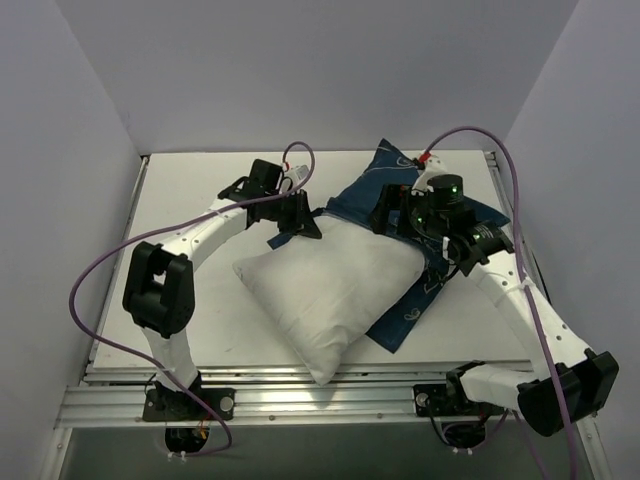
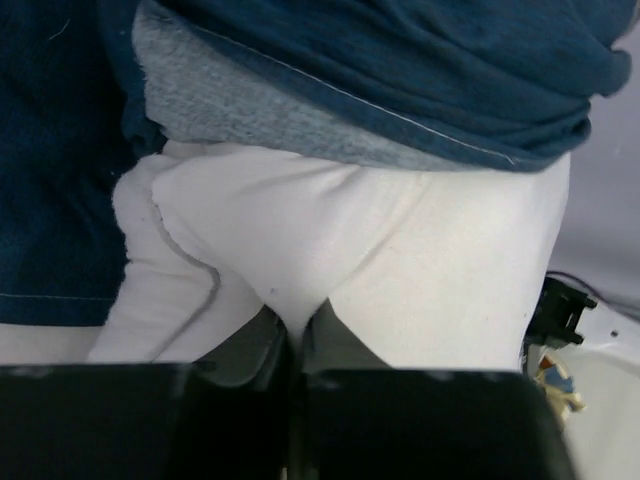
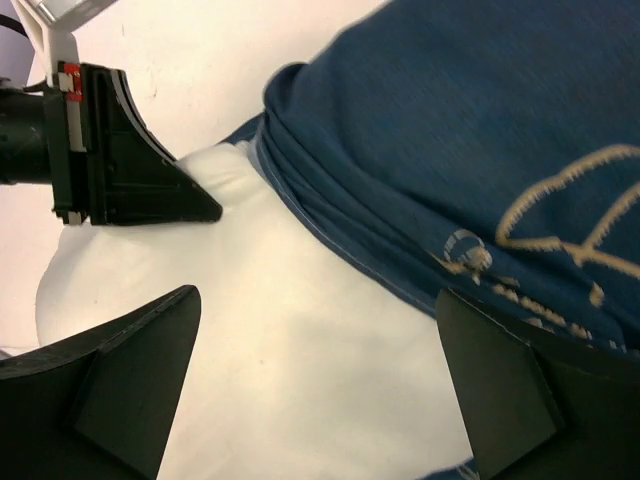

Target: Remove the pillowcase from the pillow

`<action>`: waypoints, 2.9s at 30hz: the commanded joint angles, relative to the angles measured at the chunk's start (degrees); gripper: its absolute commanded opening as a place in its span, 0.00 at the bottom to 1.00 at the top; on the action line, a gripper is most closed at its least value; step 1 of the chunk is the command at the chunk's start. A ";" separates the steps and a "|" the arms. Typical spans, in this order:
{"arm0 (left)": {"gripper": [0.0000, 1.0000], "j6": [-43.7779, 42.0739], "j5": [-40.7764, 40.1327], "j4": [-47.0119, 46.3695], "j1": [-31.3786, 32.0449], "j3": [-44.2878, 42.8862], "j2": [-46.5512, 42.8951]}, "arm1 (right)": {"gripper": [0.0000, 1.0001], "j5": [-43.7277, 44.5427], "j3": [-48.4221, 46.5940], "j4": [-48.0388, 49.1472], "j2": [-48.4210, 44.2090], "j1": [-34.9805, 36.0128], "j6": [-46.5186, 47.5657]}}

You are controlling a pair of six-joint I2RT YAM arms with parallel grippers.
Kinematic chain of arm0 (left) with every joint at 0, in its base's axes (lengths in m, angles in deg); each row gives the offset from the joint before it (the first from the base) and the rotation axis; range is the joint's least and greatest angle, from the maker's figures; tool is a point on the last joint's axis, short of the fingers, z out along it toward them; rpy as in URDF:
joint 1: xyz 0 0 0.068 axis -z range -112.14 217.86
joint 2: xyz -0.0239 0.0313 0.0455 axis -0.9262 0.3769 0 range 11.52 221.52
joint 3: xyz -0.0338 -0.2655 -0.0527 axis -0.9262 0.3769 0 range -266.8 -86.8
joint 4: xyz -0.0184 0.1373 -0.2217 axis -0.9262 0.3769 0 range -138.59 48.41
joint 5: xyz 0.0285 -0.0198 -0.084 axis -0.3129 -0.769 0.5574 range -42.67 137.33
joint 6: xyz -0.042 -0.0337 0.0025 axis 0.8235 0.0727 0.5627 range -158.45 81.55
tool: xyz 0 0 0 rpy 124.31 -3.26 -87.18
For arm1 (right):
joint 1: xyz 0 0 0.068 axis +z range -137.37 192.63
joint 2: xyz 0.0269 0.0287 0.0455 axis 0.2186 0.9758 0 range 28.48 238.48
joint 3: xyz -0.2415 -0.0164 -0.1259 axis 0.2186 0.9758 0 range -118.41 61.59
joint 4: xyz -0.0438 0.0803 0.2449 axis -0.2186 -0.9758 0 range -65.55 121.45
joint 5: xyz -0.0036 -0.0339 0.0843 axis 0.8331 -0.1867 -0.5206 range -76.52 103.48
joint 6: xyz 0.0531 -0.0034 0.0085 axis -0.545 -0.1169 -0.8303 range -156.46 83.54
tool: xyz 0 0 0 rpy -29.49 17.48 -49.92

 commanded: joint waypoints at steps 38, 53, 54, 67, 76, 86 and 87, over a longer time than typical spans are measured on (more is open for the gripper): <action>0.02 -10.95 -28.46 25.68 4.61 -2.85 -33.98 | 0.00 31.13 -15.95 1.34 23.90 -13.79 -2.16; 0.02 -6.72 -35.22 25.99 2.06 11.83 -46.74 | 0.00 12.72 -22.64 4.83 29.35 -20.59 -2.35; 0.02 -6.63 -35.66 24.30 1.71 11.93 -43.95 | 0.00 11.28 -22.47 5.54 29.26 -17.18 -1.91; 0.75 -10.66 -34.01 6.71 -0.32 -9.77 -17.73 | 0.54 3.53 -12.73 5.74 18.55 -6.69 -1.56; 0.95 -34.74 -47.43 0.66 22.70 4.26 -28.71 | 0.79 3.62 5.91 2.83 -1.30 -5.11 -3.22; 0.94 -35.46 -55.78 -9.46 39.58 21.68 -26.89 | 1.00 5.64 16.11 1.16 -15.21 -5.19 -7.09; 0.94 -35.38 -58.32 -10.42 41.33 22.20 -26.09 | 1.00 4.86 16.64 1.07 -15.82 -5.11 -7.09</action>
